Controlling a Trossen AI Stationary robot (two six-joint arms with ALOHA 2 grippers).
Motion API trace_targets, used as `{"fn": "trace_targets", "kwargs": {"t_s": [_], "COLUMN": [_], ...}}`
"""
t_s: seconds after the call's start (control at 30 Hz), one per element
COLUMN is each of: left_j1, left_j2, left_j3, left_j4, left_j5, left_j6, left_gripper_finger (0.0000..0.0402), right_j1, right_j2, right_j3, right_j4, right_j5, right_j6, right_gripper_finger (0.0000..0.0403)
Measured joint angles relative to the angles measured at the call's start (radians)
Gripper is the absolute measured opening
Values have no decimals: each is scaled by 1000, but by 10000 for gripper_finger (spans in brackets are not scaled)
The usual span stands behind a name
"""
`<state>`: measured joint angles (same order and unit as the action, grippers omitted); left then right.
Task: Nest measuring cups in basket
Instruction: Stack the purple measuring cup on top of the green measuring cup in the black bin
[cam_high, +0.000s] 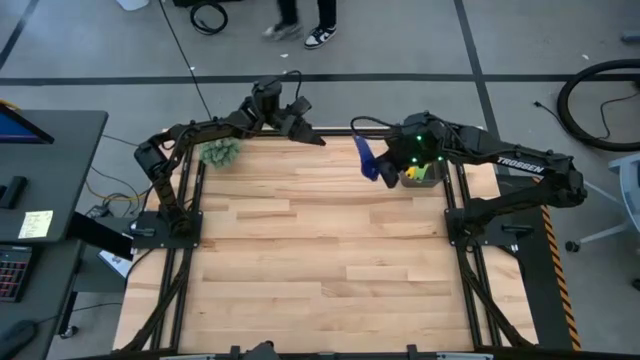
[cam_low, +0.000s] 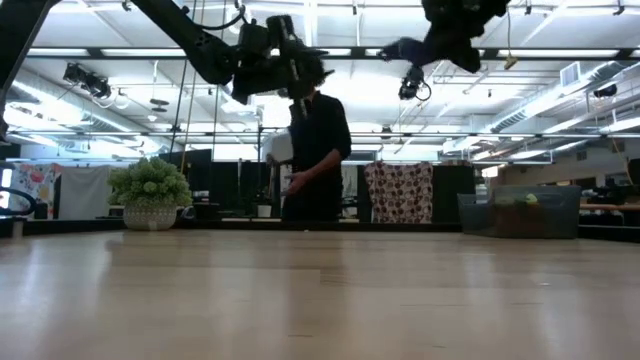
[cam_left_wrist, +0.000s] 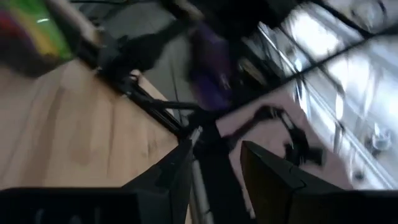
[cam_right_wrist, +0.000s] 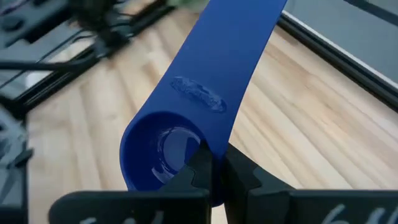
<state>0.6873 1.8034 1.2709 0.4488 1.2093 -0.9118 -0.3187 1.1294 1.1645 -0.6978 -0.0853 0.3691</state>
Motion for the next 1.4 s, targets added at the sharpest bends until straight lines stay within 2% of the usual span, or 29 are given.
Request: {"fn": "trace_targets", "kwargs": {"t_s": [0.1,0.3,0.4,0.5,0.63,1.13,1.4], "left_j1": [-20,-96,-142,-178,-210,-253,-262], "left_j2": [0,0,0,0,0,0,0], "left_j3": [0,0,0,0,-1,-1,-1], "left_j4": [-32,-37,-30,11,32,-33,-37], "left_j5": [-119,-417,-495,-521,-571,-579,-583], "left_j6": [-27,-177,-219,-286,-286,-281,-227], "left_gripper_finger": [141,141,141,141,141,141,132], "right_j1": [0,0,-5,-6,-6,-6,-6], "right_j2": [0,8,25,54,89,114,114], "right_j3": [0,0,0,0,0,0,0], "right_j4": [7,1,-25,-60,-60,-46,-34], "right_j5": [-62,-67,-70,-73,-113,-130,-128], "right_j6": [-60,-84,-91,-122,-158,-163,-163], "right_gripper_finger": [16,16,16,16,16,16,16]}}
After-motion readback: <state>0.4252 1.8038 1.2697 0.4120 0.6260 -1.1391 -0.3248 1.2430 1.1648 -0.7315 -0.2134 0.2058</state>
